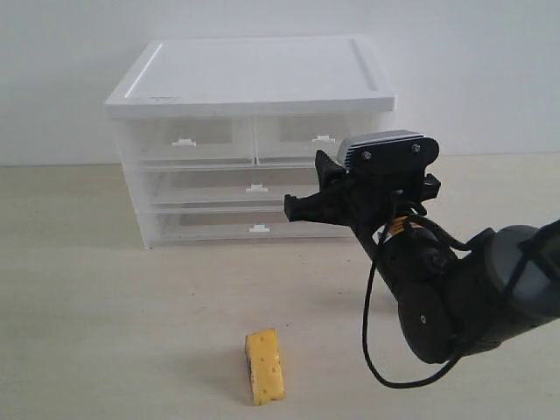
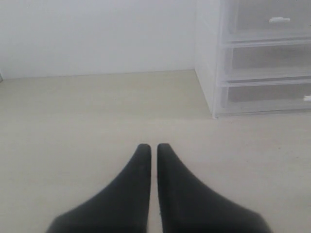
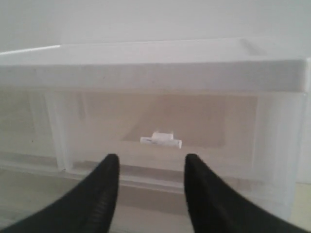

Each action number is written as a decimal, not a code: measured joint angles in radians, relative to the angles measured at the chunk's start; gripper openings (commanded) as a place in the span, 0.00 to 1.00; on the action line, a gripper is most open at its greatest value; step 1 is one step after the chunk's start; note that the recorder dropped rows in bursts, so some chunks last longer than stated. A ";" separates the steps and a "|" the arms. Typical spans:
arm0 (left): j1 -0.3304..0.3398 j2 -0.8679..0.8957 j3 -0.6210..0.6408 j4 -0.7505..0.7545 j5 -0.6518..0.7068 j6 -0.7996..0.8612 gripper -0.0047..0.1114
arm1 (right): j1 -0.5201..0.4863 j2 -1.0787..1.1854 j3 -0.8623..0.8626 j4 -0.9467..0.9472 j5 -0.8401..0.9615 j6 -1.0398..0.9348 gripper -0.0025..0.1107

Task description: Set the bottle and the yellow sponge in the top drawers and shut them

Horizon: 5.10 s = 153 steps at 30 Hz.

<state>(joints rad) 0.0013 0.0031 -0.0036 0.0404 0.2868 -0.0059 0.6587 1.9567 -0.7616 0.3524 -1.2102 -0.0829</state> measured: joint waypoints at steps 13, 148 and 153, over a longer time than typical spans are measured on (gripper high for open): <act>0.000 0.000 0.000 0.000 0.000 0.000 0.08 | 0.000 0.112 -0.144 0.066 0.000 -0.021 0.63; 0.000 0.000 0.000 0.000 -0.002 0.000 0.08 | 0.041 0.158 -0.273 0.252 0.022 -0.272 0.02; 0.000 0.000 0.000 0.000 -0.002 0.000 0.08 | 0.050 0.158 -0.273 0.263 0.022 -0.293 0.02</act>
<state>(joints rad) 0.0013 0.0031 -0.0036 0.0404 0.2851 -0.0059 0.7090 2.1145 -1.0343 0.6157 -1.1880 -0.3758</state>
